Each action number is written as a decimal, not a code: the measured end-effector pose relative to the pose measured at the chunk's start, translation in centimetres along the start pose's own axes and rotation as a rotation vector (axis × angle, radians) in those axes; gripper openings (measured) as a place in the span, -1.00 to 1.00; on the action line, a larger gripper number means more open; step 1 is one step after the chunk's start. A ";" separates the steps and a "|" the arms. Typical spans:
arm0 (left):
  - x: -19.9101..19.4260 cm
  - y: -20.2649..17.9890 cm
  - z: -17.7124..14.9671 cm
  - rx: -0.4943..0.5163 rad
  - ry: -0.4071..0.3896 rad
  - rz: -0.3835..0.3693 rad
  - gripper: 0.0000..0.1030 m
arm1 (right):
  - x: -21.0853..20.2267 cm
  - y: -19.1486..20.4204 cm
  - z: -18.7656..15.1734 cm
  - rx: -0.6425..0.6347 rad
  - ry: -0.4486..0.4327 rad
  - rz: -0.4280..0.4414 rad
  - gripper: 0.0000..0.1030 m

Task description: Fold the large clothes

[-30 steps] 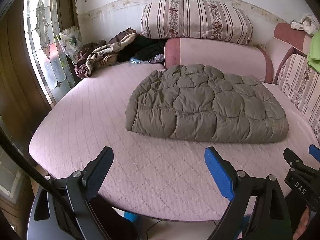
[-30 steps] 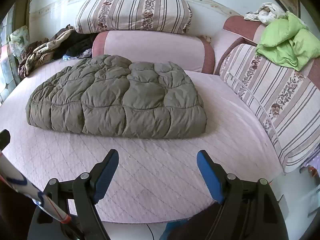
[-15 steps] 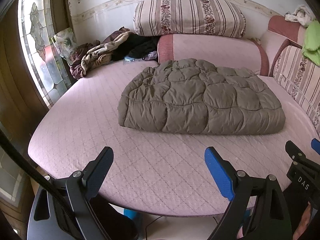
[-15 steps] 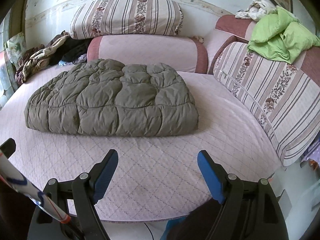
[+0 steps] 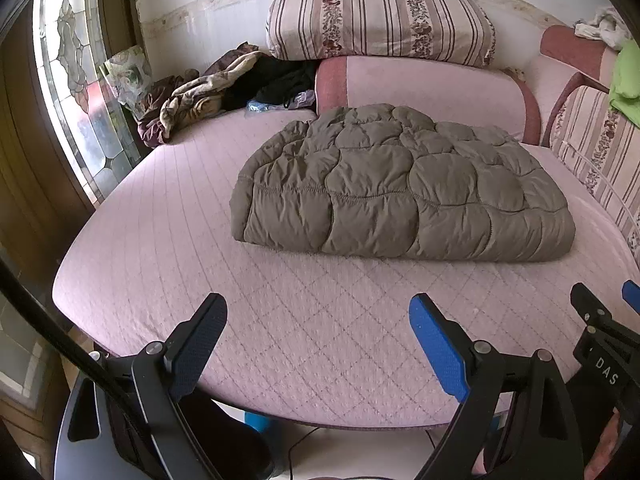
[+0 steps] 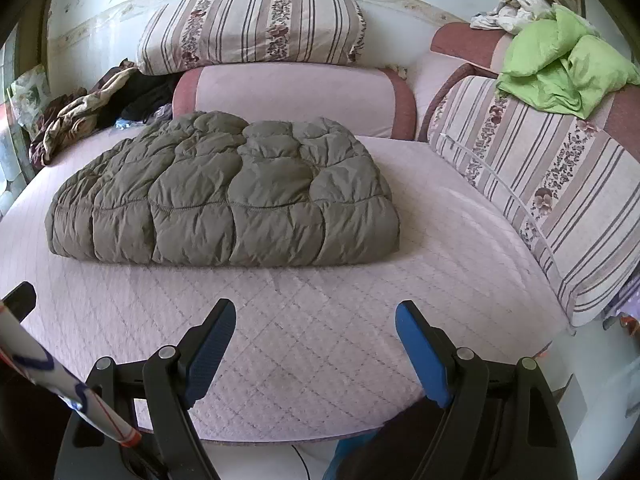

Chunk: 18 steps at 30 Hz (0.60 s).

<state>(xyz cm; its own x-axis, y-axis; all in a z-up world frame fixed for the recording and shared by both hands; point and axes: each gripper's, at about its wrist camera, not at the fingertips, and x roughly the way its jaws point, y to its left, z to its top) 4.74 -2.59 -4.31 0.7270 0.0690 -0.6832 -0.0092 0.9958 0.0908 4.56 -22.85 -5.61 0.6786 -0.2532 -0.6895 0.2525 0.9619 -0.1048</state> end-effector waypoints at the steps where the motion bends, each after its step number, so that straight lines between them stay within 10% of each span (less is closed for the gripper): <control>1: 0.1 0.0 0.0 -0.001 0.003 -0.001 0.78 | 0.1 0.1 -0.1 -0.005 0.002 0.001 0.66; 18: 2.3 0.3 0.0 -0.016 0.056 0.001 0.78 | 1.9 1.4 -0.6 -0.034 0.038 0.028 0.67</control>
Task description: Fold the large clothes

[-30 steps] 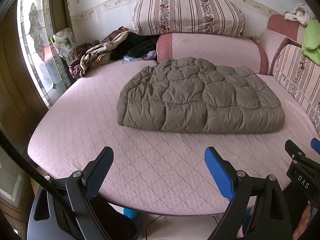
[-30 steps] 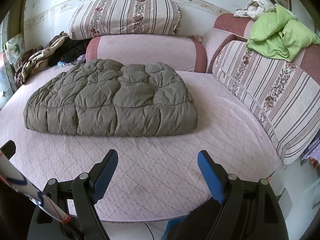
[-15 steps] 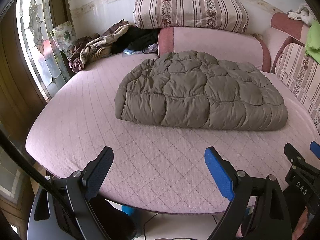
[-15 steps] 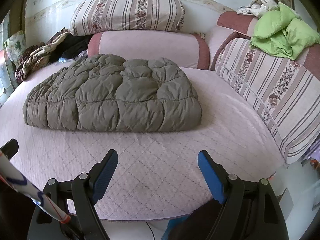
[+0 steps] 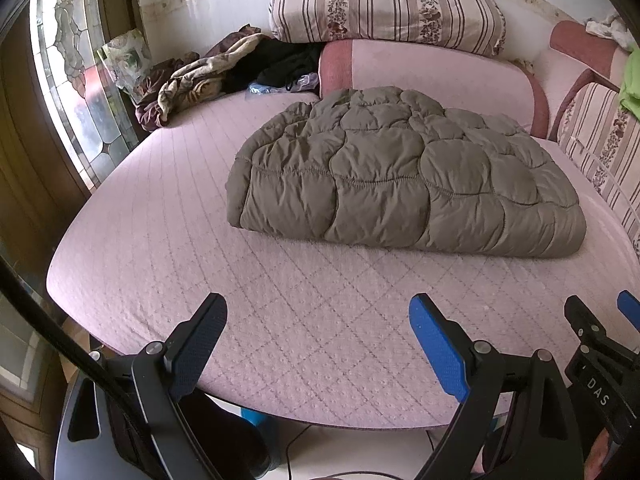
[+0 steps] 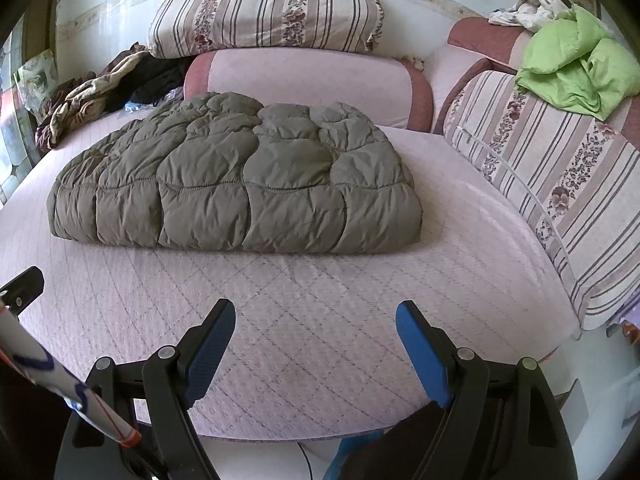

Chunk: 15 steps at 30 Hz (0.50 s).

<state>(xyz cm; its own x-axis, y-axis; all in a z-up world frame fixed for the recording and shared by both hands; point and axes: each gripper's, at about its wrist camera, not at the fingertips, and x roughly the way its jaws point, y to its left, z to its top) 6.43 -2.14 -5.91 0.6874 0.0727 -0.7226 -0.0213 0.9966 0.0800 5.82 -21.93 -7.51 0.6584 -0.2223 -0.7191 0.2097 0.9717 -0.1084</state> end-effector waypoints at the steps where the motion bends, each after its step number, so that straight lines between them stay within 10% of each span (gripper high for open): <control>1: 0.2 0.0 0.0 0.000 0.003 0.000 0.78 | 0.1 0.1 0.0 -0.003 0.002 0.000 0.67; 15: 2.3 0.7 0.2 -0.013 0.043 0.002 0.78 | 1.6 1.2 0.1 -0.021 0.020 0.008 0.67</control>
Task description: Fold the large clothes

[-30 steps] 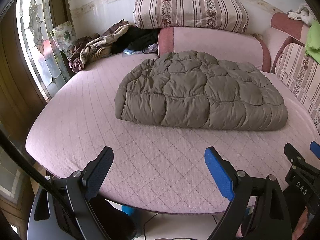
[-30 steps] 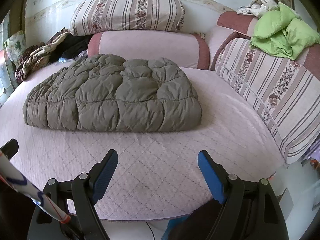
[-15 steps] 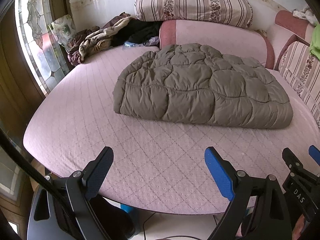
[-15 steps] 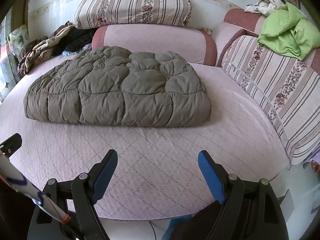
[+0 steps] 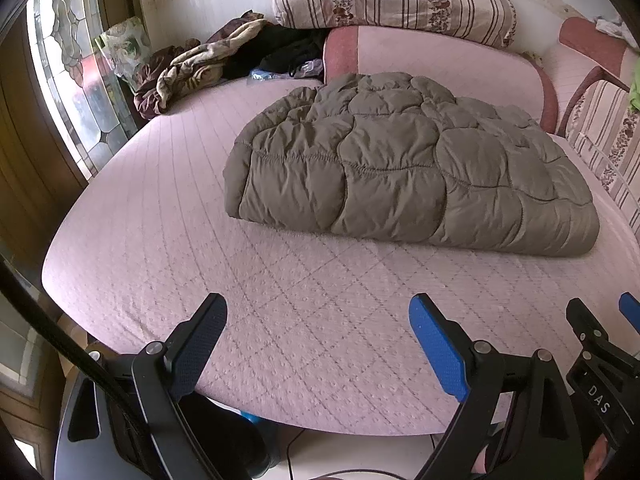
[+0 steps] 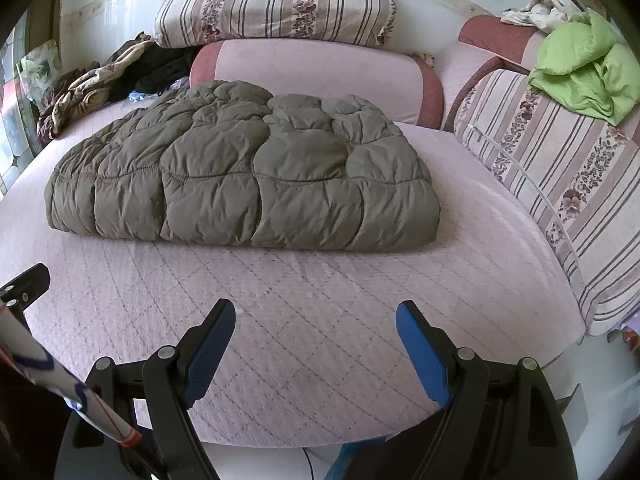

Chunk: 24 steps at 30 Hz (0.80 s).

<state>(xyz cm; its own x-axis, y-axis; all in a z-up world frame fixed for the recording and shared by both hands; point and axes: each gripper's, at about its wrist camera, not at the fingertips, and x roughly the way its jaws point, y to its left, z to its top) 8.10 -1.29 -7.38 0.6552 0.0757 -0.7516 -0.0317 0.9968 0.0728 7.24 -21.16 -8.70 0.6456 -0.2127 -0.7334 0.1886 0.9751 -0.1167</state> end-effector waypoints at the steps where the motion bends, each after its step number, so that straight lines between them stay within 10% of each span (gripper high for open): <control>1: 0.2 0.1 0.0 -0.002 0.004 0.000 0.78 | 0.1 0.1 0.0 -0.001 0.001 -0.001 0.67; 24: 3.0 1.5 0.9 -0.036 0.048 0.001 0.78 | 2.1 2.3 0.9 -0.042 0.020 0.006 0.67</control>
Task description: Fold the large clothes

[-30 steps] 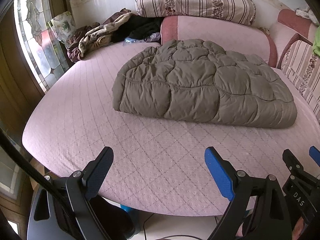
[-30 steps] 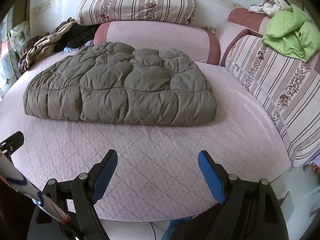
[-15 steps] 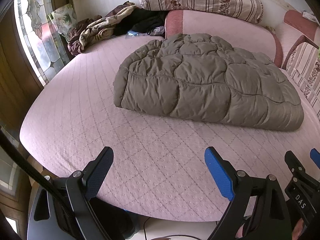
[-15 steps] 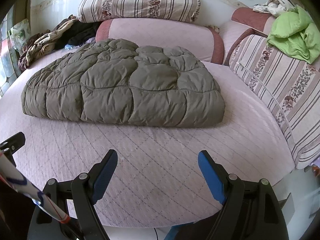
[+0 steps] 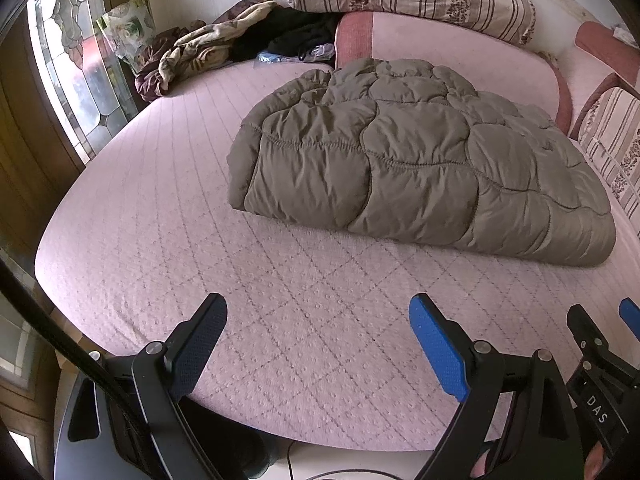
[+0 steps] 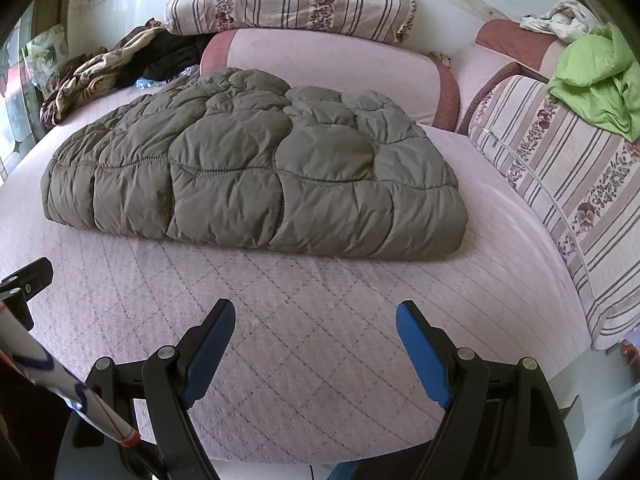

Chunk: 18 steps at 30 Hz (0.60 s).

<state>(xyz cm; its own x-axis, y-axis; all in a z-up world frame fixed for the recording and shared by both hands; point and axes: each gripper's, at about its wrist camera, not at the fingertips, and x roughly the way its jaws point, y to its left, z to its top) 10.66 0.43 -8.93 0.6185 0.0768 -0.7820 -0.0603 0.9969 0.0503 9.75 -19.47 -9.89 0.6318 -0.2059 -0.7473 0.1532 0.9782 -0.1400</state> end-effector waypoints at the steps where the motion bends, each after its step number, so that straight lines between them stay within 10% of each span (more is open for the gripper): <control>1: 0.1 0.1 0.0 -0.001 0.001 -0.001 0.78 | 0.1 0.1 0.0 -0.002 0.001 0.000 0.67; 18: 2.2 0.5 0.2 -0.016 0.058 -0.016 0.78 | 2.1 1.1 0.3 -0.026 0.055 0.010 0.67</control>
<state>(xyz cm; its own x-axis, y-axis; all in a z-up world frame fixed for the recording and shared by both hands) 12.13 1.10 -10.54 0.5728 0.0596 -0.8175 -0.0638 0.9976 0.0280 11.51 -18.79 -11.43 0.5907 -0.1952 -0.7830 0.1265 0.9807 -0.1490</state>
